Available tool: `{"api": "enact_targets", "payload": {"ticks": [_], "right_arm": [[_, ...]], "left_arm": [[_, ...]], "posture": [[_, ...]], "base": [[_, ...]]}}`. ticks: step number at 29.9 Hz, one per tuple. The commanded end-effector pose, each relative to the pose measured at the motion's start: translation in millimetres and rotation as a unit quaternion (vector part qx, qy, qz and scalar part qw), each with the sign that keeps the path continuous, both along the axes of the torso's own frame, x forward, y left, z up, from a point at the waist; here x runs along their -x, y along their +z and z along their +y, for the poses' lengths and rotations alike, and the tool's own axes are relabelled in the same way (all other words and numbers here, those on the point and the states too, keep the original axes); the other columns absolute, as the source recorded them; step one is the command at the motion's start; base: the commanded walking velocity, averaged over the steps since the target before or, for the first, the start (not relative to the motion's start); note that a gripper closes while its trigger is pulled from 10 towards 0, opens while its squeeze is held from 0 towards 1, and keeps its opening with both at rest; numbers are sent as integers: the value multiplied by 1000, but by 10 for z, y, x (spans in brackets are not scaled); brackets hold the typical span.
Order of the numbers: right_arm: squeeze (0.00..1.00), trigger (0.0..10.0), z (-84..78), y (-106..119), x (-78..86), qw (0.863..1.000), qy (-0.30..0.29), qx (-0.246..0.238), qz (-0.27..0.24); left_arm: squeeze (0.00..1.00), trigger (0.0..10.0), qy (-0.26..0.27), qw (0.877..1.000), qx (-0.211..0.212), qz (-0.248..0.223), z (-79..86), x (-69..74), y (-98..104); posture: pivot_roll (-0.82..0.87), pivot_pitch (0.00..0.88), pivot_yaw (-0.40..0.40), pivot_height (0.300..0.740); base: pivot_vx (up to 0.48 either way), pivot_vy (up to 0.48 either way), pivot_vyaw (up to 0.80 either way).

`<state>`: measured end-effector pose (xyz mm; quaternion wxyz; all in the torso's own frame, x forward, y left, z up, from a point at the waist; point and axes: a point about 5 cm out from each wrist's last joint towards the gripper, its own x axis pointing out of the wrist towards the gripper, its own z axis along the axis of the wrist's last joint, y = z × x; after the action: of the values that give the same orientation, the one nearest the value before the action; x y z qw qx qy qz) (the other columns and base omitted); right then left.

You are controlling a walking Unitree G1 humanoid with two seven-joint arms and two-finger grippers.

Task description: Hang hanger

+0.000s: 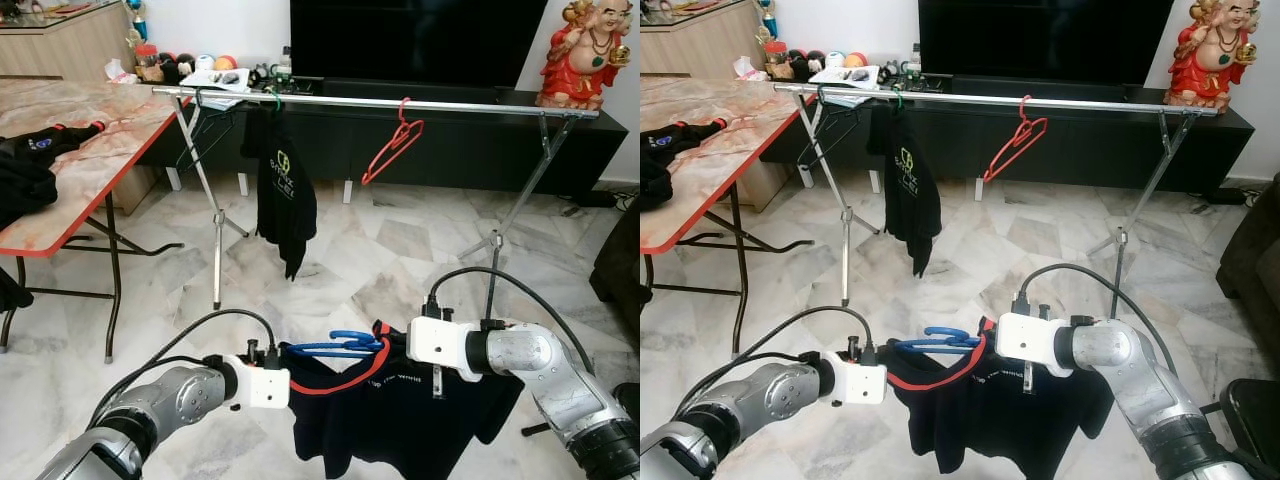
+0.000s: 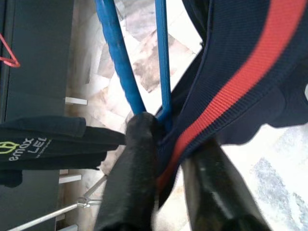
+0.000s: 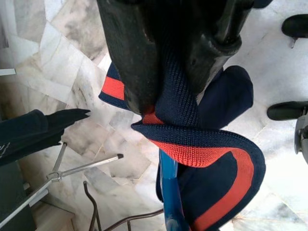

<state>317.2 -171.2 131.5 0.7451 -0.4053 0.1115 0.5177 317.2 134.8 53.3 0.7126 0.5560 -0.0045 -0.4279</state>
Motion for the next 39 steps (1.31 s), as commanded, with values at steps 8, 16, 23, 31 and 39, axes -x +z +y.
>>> {"api": "enact_targets", "payload": {"ticks": [8, 16, 23, 31, 39], "right_arm": [[0, 10000, 71, 164, -26, 999, 16, -25, -25], [0, 10000, 49, 110, 72, 999, 43, -3, 5], [0, 10000, -253, -185, 256, 986, 62, 144, 60], [0, 10000, -231, 70, 245, 998, 30, 29, 50], [0, 10000, -504, 504, 137, 997, -42, -60, -7]], "left_arm": [[0, 0, 17, 1000, 5, -4, 38, -23, 5], [0, 0, 59, 998, -22, -28, 147, -95, 14], [0, 0, 111, 991, -44, -68, 260, -196, 74], [0, 0, 119, 988, -91, -33, 377, -135, -48], [0, 0, 49, 977, -166, 128, 445, 234, -436]], "posture": [[-36, 32, -6, 740], [-37, 32, -6, 740], [-38, 35, -10, 740], [-36, 39, -6, 740], [-42, 43, -3, 740]], "base": [[0, 0, 0], [0, 0, 0], [0, 0, 0], [0, 0, 0], [0, 0, 0]]}}
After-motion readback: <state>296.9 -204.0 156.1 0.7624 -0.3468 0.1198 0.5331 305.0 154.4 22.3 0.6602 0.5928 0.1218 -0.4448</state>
